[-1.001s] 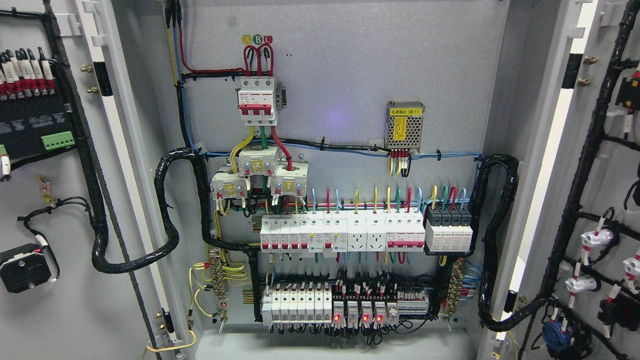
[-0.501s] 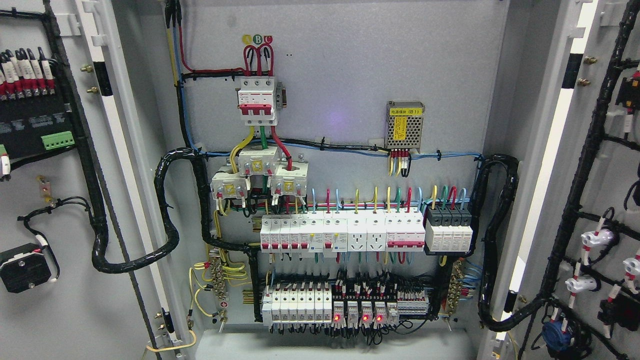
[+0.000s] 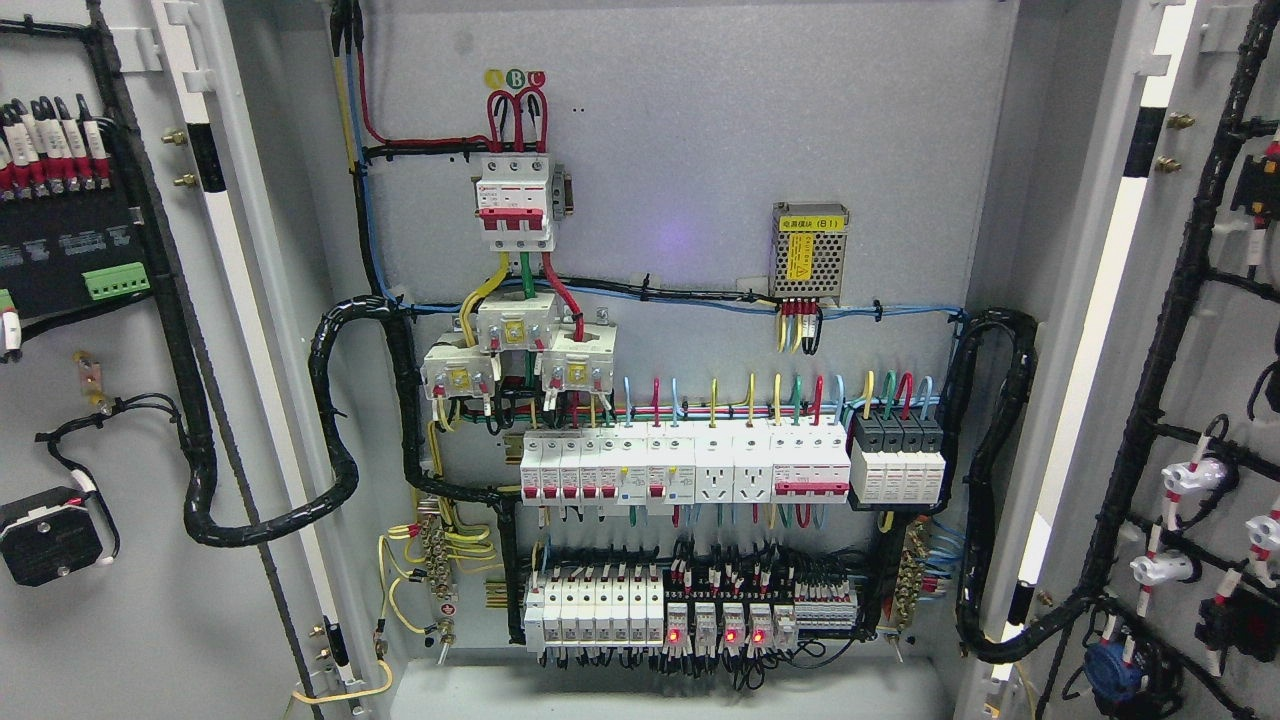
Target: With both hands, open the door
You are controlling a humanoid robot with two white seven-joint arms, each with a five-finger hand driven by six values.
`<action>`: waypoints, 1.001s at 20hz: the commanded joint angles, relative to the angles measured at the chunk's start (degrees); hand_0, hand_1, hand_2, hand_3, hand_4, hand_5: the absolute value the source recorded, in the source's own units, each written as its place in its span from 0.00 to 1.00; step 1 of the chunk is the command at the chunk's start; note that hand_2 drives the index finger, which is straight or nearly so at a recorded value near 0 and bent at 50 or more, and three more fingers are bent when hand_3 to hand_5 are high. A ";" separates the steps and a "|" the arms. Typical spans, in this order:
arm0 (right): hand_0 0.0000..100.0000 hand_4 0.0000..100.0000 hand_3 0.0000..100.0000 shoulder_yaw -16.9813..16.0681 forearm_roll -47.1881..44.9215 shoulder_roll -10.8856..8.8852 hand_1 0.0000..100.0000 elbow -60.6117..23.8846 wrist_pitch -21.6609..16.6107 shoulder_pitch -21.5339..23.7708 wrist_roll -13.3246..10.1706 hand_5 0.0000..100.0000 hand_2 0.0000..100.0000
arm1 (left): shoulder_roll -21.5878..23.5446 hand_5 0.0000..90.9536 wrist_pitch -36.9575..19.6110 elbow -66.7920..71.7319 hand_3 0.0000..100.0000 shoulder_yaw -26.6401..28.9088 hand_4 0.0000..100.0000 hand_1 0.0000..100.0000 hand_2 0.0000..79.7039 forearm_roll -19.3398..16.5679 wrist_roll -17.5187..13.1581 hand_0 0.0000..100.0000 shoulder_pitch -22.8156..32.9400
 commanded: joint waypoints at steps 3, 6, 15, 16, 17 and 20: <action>0.19 0.00 0.00 0.15 3.10 1.46 0.00 11.51 2.18 2.34 -4.57 0.00 0.00 | -5.33 0.00 2.34 25.25 0.00 2.38 0.00 0.00 0.00 0.17 -0.27 0.00 -2.37; 0.19 0.00 0.00 0.42 3.45 2.77 0.00 11.60 4.01 2.43 -5.45 0.00 0.00 | -5.25 0.00 2.96 27.26 0.00 4.66 0.00 0.00 0.00 -0.01 -0.27 0.00 -2.28; 0.19 0.00 0.00 -0.64 4.42 3.74 0.00 10.72 12.02 0.85 -9.85 0.00 0.00 | -5.24 0.00 13.66 31.76 0.00 4.84 0.00 0.00 0.00 -0.54 -0.10 0.00 -5.18; 0.19 0.00 0.00 -1.16 4.33 3.83 0.00 10.72 12.11 0.50 -9.85 0.00 0.00 | -5.42 0.00 16.12 31.67 0.00 4.76 0.00 0.00 0.00 -0.54 -0.01 0.00 -5.62; 0.19 0.00 0.00 -2.12 4.33 3.83 0.00 10.72 12.28 0.06 -9.76 0.00 0.00 | -5.42 0.00 17.97 31.67 0.00 4.84 0.00 0.00 0.00 -0.80 0.08 0.00 -6.41; 0.19 0.00 0.00 -6.77 4.42 4.88 0.00 10.72 12.55 -1.61 -9.76 0.00 0.00 | -5.16 0.00 21.06 31.84 0.00 5.02 0.00 0.00 0.00 -4.39 0.08 0.00 -8.34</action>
